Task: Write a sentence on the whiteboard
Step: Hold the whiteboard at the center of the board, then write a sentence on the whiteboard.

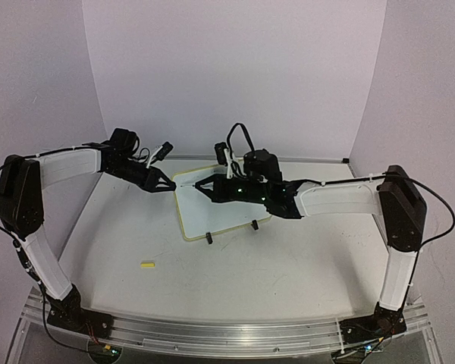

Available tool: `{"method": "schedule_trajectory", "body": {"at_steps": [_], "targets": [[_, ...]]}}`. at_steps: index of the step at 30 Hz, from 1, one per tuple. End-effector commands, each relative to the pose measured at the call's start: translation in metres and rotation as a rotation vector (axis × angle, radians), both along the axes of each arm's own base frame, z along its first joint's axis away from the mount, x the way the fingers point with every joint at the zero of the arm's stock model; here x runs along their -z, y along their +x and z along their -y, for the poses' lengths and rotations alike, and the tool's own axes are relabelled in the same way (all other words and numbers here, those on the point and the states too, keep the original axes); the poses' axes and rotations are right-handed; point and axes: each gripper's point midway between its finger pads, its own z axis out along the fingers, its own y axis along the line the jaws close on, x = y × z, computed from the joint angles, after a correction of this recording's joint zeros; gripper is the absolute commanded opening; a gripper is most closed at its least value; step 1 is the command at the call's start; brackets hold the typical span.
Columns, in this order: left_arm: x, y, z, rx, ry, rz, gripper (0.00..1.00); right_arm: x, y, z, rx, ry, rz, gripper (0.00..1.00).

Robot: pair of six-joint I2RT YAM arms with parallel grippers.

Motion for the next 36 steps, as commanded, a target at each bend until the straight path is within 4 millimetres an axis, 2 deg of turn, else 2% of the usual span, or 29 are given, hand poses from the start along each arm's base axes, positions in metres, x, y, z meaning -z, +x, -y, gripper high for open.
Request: {"method": "schedule_trajectory", "body": {"at_steps": [1, 21, 36], "targets": [[0.006, -0.002, -0.001, 0.007, 0.054, 0.028, 0.00, -0.020, 0.014, -0.005, 0.018, 0.062, 0.031, 0.00], [0.009, -0.005, 0.003, 0.024, 0.074, 0.031, 0.00, -0.020, 0.034, -0.010, 0.020, 0.111, 0.011, 0.00], [0.006, -0.007, 0.004, 0.029, 0.073, 0.041, 0.00, 0.000, 0.040, -0.005, 0.058, 0.087, -0.023, 0.00]]}}
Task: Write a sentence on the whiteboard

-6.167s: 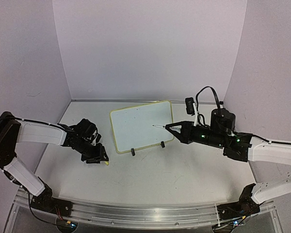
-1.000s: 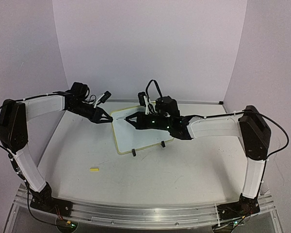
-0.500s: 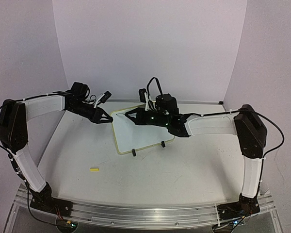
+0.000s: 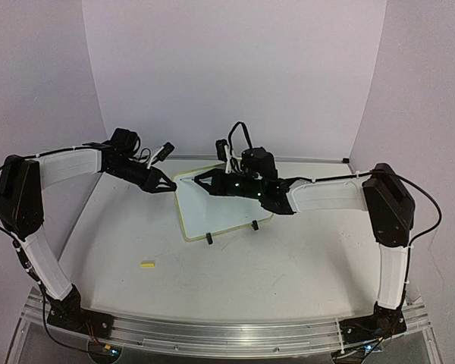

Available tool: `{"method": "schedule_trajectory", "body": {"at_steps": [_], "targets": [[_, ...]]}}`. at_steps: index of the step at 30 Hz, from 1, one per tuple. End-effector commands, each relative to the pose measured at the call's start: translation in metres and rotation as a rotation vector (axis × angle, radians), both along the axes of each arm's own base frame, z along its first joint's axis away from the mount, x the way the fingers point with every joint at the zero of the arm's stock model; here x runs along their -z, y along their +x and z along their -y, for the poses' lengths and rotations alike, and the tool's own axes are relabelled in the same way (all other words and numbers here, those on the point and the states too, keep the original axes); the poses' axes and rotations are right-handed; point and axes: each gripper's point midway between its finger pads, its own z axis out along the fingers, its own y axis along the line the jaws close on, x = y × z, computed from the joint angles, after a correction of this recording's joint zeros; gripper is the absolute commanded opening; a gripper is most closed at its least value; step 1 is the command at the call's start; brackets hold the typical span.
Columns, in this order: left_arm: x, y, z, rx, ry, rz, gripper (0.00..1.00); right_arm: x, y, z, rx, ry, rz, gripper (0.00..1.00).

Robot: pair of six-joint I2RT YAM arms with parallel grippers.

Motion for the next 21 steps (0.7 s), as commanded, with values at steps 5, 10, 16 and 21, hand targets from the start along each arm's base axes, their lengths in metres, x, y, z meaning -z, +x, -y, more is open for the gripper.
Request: {"method": "schedule_trajectory", "body": {"at_steps": [5, 10, 16, 21], "targets": [[0.003, -0.005, 0.002, 0.012, 0.053, 0.020, 0.00, 0.008, 0.005, 0.003, 0.021, 0.009, -0.011, 0.00], [0.002, -0.005, 0.002, 0.011, 0.053, 0.022, 0.00, 0.019, -0.001, 0.006, 0.007, 0.000, -0.037, 0.00], [0.002, -0.005, 0.002, 0.008, 0.056, 0.024, 0.00, 0.027, -0.007, 0.007, -0.009, 0.002, -0.057, 0.00], [0.002, -0.004, 0.001, 0.006, 0.058, 0.026, 0.00, 0.033, -0.010, 0.008, -0.014, -0.002, -0.074, 0.00]]}}
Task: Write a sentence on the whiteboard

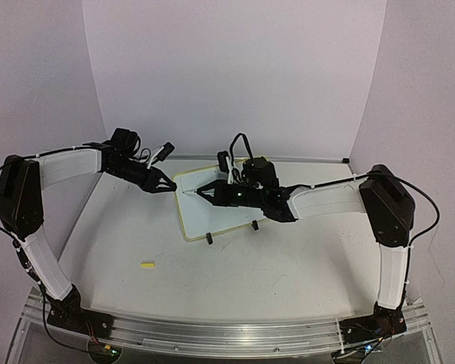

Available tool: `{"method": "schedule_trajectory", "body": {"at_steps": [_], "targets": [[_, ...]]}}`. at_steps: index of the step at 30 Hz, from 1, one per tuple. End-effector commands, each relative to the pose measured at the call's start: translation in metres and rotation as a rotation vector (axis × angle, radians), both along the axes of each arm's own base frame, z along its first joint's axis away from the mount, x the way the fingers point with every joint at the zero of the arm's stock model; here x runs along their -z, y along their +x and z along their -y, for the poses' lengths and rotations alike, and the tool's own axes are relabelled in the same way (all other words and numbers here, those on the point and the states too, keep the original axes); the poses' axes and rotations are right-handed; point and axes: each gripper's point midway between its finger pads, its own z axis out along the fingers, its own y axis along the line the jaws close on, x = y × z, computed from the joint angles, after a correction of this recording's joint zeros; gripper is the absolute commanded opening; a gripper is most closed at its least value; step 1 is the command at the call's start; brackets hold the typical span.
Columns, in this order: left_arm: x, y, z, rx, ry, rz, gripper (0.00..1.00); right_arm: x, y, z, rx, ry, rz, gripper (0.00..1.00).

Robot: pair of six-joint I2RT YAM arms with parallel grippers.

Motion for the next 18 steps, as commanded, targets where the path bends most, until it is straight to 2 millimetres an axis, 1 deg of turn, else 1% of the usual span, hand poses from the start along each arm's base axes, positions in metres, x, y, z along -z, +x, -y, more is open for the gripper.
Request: {"method": "schedule_trajectory", "body": {"at_steps": [1, 7, 11, 14, 18], "targets": [[0.001, -0.004, 0.001, 0.009, 0.053, 0.024, 0.00, 0.003, 0.002, 0.002, 0.008, 0.018, -0.004, 0.00], [0.001, -0.004, 0.001, 0.008, 0.054, 0.025, 0.00, 0.007, -0.001, 0.003, 0.003, 0.016, -0.013, 0.00], [0.001, -0.004, 0.001, 0.006, 0.056, 0.026, 0.00, 0.000, -0.003, 0.002, -0.014, 0.028, -0.005, 0.00], [0.001, -0.004, 0.001, 0.005, 0.057, 0.027, 0.00, -0.014, -0.010, 0.000, -0.044, 0.046, 0.020, 0.00], [0.002, -0.004, 0.001, 0.005, 0.058, 0.027, 0.00, -0.046, -0.025, -0.004, -0.093, 0.079, 0.097, 0.00]]}}
